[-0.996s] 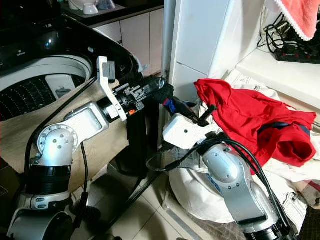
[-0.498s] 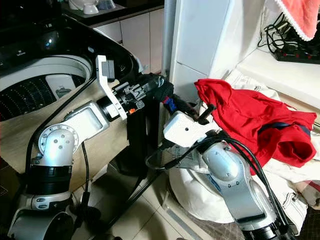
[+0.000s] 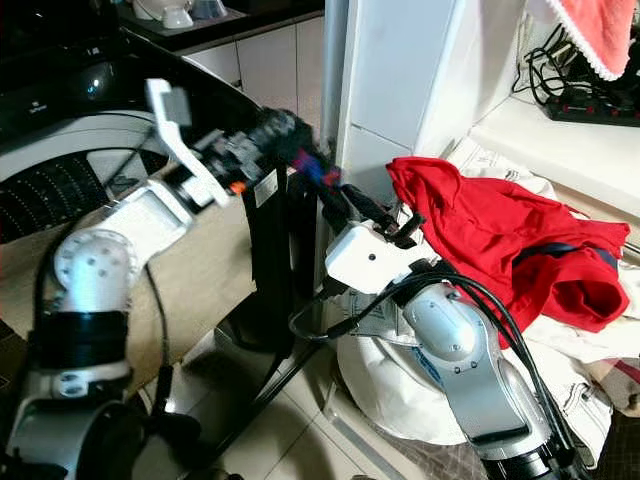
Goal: Clothes washing
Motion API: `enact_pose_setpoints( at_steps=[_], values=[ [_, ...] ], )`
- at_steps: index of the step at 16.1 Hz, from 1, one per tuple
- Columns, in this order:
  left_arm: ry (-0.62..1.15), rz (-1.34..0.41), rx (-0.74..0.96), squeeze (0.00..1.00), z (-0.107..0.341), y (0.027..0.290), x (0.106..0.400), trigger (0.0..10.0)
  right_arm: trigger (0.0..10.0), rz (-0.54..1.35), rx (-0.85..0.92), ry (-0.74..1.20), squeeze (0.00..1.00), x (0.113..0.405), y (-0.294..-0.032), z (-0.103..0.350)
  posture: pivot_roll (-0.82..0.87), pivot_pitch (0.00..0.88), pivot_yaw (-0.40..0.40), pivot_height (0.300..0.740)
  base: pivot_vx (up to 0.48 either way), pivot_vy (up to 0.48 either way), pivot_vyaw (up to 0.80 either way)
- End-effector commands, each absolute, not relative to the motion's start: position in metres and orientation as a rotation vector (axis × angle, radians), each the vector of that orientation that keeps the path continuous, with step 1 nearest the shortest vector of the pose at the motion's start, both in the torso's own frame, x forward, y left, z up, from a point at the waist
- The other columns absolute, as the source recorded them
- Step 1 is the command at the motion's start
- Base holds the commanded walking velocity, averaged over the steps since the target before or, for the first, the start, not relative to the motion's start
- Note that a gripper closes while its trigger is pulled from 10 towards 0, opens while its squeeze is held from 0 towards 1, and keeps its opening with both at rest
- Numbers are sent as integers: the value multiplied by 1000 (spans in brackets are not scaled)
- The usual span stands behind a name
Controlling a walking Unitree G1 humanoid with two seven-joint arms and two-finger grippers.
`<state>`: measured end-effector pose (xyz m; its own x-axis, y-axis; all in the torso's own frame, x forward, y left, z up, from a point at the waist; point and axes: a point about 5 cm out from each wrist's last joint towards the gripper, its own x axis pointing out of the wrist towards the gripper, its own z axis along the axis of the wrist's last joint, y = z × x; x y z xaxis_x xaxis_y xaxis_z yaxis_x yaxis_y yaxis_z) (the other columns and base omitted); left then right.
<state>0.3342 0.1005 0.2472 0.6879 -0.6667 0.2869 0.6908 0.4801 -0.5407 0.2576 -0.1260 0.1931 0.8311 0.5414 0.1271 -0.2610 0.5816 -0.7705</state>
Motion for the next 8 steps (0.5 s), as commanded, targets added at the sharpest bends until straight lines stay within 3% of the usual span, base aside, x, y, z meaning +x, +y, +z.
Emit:
enact_pose_setpoints(
  at_steps=[1,3,5,6,7,8],
  values=[
    [-62,-802,-661,0,253,106,338,0,10000,488,-831,-407,0,258,-123,200,-98,0,19,740,0,0,0],
    [-103,-703,-612,0,257,119,345,0,10000,469,-841,-415,0,260,-124,202,-99,0,18,740,0,0,0],
    [-141,-443,-406,0,259,143,361,0,10000,471,-846,-408,0,260,-125,202,-101,0,18,740,0,0,0],
    [-147,-235,-224,0,260,165,370,0,10000,496,-815,-391,0,260,-123,201,-99,0,16,740,0,0,0],
    [-126,32,128,0,264,204,386,0,10000,610,-600,-340,0,257,-106,206,-92,0,8,740,0,0,0],
    [-106,42,178,0,263,207,389,0,10000,633,-558,-336,0,257,-101,209,-92,0,8,740,0,0,0]
  ],
)
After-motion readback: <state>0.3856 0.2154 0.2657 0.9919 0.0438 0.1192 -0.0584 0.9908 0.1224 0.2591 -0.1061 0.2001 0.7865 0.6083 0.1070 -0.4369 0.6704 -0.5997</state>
